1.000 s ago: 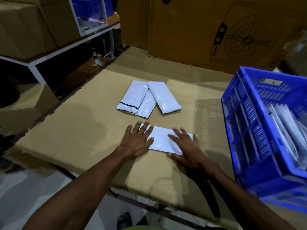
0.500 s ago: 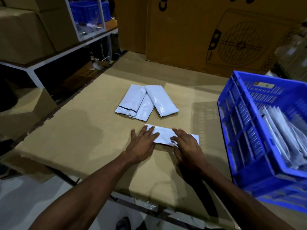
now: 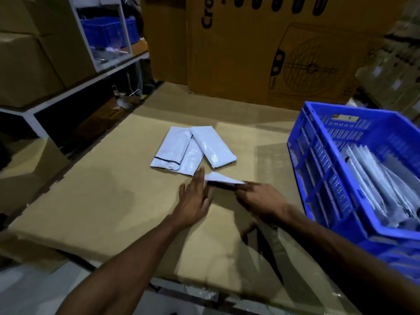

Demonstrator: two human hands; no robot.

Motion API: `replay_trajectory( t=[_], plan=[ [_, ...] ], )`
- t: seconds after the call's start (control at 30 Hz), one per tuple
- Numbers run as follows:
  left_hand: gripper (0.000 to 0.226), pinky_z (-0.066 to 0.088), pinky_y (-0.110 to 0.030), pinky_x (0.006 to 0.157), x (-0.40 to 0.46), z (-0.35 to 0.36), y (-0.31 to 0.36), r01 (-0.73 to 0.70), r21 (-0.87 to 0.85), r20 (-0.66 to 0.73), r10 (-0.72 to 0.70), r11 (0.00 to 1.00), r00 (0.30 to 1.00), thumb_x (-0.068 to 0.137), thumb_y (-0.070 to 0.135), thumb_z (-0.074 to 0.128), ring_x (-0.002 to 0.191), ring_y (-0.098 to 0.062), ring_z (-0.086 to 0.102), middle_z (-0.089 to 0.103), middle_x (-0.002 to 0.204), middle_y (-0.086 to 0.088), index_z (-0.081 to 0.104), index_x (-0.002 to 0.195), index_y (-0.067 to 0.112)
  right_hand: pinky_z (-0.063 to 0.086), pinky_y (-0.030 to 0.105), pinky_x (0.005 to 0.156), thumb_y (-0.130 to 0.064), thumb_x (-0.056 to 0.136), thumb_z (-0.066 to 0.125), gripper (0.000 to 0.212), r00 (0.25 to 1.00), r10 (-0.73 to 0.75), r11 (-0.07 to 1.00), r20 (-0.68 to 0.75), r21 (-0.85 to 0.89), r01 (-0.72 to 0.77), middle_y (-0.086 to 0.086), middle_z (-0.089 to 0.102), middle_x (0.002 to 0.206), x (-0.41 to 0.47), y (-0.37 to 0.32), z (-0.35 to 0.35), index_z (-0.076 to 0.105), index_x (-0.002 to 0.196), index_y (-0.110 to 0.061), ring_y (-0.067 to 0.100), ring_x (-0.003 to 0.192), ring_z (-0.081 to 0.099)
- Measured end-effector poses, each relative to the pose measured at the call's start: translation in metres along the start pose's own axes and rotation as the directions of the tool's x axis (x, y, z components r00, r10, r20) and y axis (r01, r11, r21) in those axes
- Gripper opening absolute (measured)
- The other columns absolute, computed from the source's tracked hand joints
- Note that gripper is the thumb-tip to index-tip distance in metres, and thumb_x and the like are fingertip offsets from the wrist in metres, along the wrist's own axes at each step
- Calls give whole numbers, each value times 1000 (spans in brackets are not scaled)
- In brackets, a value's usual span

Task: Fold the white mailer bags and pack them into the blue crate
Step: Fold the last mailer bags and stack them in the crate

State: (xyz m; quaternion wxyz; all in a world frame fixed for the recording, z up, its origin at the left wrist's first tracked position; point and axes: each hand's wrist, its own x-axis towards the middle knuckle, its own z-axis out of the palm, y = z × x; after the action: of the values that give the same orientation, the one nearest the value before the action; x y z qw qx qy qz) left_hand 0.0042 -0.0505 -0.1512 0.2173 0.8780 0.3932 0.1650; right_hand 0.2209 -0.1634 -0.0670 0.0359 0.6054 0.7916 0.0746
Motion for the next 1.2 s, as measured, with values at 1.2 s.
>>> replay_trajectory(
  t=[1.2],
  plan=[
    [59,4,-59,120,25,121,208,0,348,152,-56,937,987,106,49,23,155,-28,0,4,169,-6,19,159,24,47,34,76,-5,86,58,49,727,686,708,-36,-195,-678,19,63,118,-233,235,-154,62,130,-25,36,105,63]
  ],
)
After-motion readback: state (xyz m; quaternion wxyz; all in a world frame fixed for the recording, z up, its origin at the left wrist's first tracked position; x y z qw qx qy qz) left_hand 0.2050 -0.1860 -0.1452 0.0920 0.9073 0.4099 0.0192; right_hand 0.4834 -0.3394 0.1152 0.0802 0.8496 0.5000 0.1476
